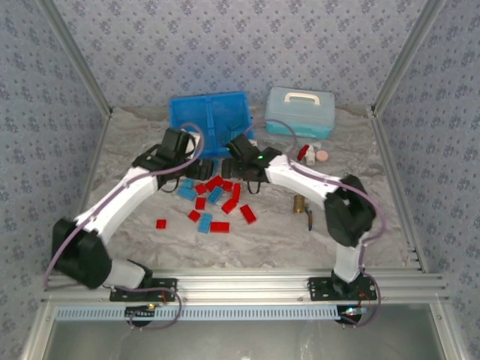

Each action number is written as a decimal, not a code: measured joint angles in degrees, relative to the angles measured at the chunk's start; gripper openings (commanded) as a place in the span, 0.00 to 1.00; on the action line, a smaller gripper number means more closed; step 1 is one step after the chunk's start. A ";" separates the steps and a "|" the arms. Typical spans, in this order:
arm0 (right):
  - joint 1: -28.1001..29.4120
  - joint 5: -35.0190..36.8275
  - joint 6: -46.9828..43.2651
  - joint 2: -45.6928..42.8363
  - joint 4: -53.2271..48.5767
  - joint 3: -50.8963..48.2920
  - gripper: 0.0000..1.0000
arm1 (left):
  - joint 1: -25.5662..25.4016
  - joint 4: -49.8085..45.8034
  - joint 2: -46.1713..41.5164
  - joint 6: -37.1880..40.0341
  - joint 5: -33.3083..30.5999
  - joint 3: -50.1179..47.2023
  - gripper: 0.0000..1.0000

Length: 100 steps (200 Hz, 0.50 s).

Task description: Sort the legos into containers by color

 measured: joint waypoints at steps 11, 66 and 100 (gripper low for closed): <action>-0.35 0.13 -0.83 -4.44 0.07 -2.21 0.97 | 0.00 -0.24 4.31 -2.27 0.52 1.70 0.85; -2.16 0.61 -1.62 -17.00 0.00 -10.88 1.00 | 0.00 1.73 19.04 -8.33 1.66 5.11 0.76; -3.43 1.05 -1.99 -18.69 -0.59 -12.50 1.00 | -0.55 3.50 25.22 -7.58 -0.24 7.39 0.76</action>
